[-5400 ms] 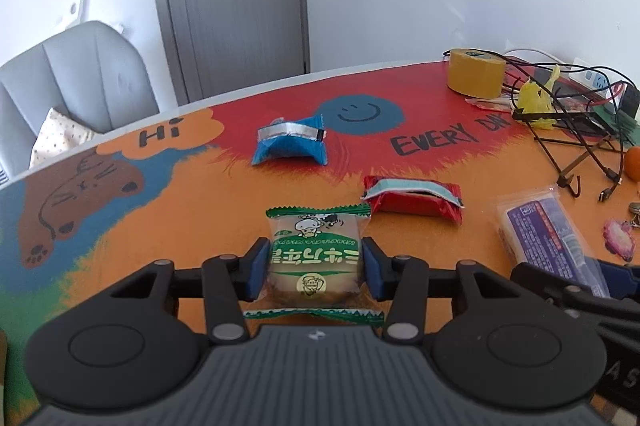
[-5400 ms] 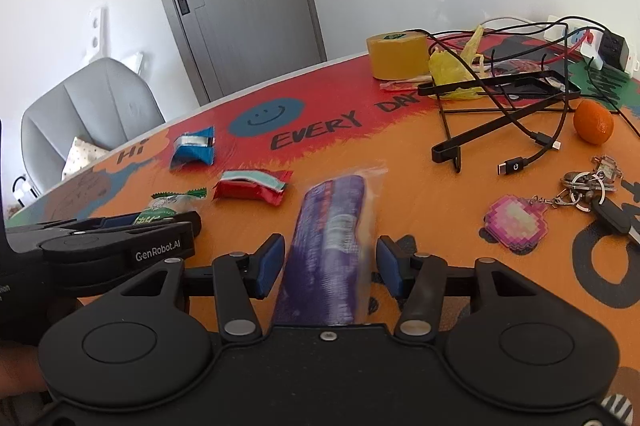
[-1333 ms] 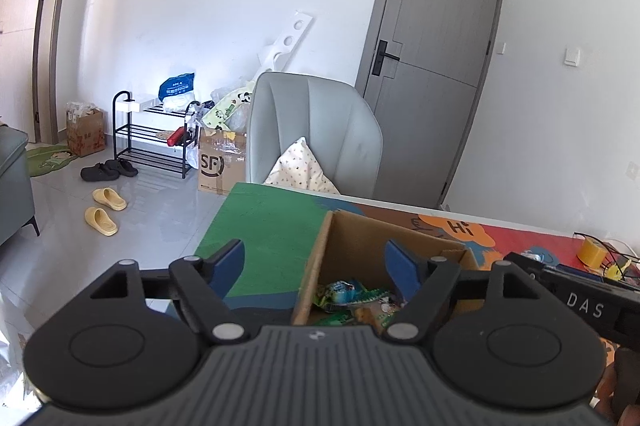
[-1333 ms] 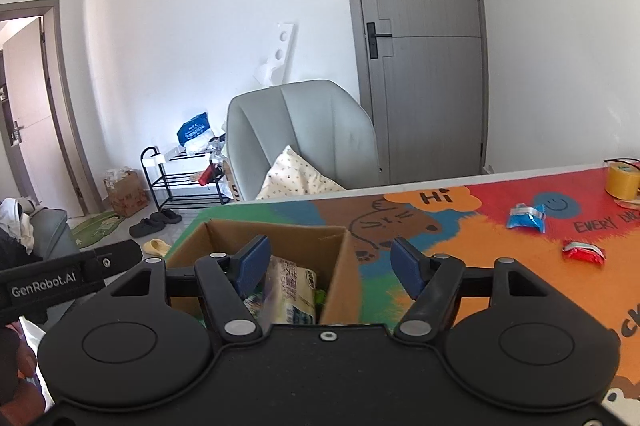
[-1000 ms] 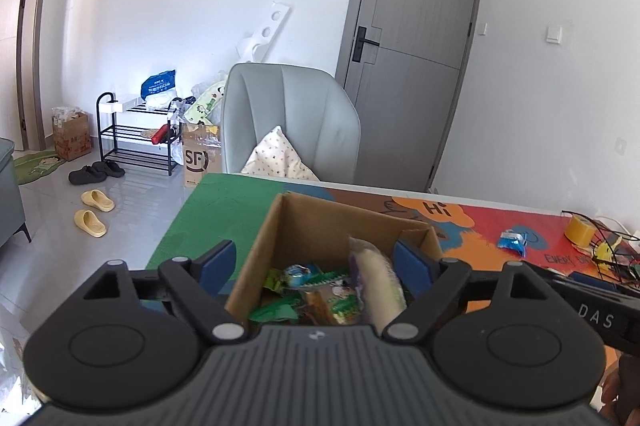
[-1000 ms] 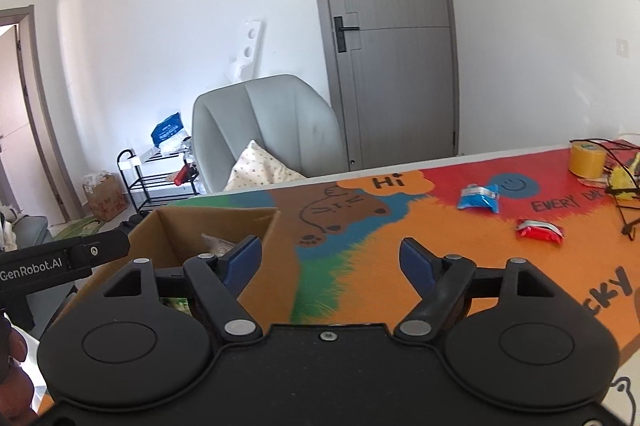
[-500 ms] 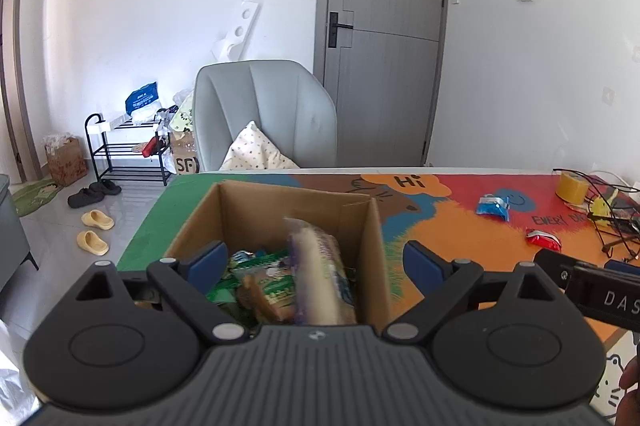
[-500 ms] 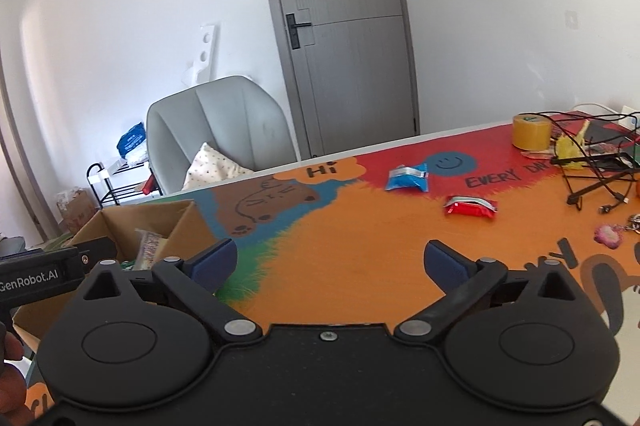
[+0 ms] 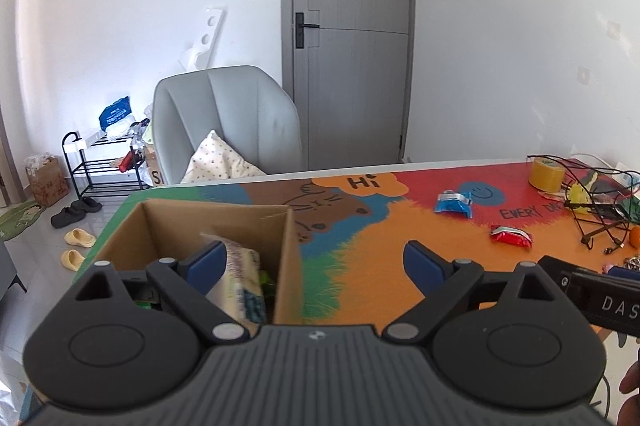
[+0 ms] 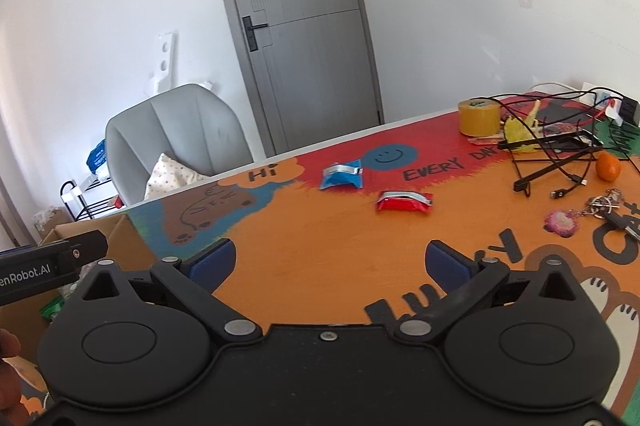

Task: Organize snacks
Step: 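Move both grippers back from the box toward the red and blue packs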

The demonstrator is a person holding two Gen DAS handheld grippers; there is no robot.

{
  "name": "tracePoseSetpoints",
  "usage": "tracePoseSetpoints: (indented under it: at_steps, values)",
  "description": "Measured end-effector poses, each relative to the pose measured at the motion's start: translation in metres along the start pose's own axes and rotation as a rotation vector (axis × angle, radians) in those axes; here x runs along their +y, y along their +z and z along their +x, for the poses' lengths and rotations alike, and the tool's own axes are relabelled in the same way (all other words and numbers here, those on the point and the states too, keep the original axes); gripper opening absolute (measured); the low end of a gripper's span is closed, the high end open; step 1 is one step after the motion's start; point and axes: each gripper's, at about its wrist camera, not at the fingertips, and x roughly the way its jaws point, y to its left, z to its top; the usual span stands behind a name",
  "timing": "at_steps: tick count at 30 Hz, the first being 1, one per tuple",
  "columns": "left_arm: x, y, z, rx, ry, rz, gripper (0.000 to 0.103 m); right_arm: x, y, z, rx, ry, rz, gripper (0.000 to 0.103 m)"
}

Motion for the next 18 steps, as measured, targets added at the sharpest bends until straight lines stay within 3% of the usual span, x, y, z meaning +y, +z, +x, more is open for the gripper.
tracePoseSetpoints:
  at_steps: [18]
  values:
    - [-0.049,0.014,0.044,0.058,-0.011,0.037,0.098,-0.045,0.018,0.028,0.018,-0.051,0.039,0.103]
